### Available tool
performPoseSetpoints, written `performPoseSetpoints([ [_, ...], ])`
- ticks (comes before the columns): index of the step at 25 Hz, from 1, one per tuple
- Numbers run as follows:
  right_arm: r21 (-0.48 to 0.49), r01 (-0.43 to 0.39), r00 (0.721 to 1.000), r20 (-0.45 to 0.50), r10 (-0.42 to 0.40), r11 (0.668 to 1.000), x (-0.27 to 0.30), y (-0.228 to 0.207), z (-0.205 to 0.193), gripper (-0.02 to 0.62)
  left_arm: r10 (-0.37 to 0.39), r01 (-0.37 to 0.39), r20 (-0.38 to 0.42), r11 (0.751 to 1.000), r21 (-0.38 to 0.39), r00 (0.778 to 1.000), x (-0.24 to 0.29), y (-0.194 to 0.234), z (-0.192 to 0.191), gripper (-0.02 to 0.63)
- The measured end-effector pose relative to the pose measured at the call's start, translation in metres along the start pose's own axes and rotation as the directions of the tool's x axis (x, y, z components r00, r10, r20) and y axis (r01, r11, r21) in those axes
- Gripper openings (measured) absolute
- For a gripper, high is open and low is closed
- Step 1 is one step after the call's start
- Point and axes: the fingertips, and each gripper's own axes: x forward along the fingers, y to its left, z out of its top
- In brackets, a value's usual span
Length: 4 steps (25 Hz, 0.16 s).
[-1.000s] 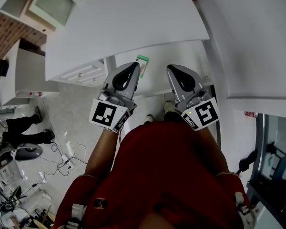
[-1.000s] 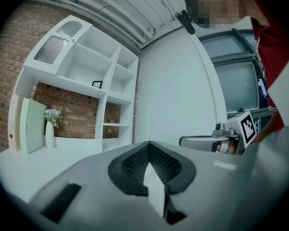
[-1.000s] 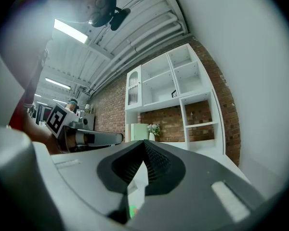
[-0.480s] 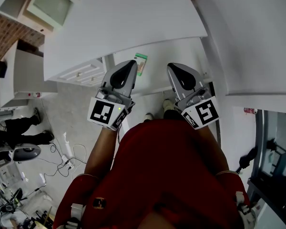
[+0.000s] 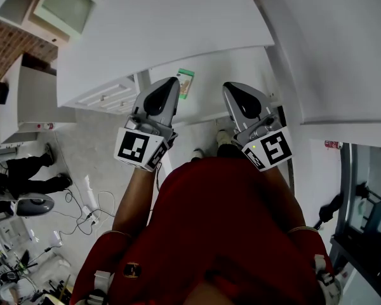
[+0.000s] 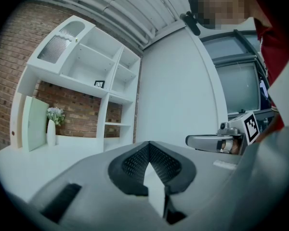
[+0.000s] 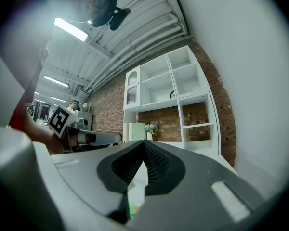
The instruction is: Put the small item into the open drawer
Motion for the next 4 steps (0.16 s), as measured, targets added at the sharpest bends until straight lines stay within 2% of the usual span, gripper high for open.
performPoseSetpoints([
  [4, 0.0, 0.002, 1.0, 0.002, -0.002, 1.0, -0.0034, -0.0029, -0.0001, 0.011, 0.007, -0.007, -0.025, 1.0, -0.004, 1.0, 0.0015, -0.0011, -0.0063, 0.005],
])
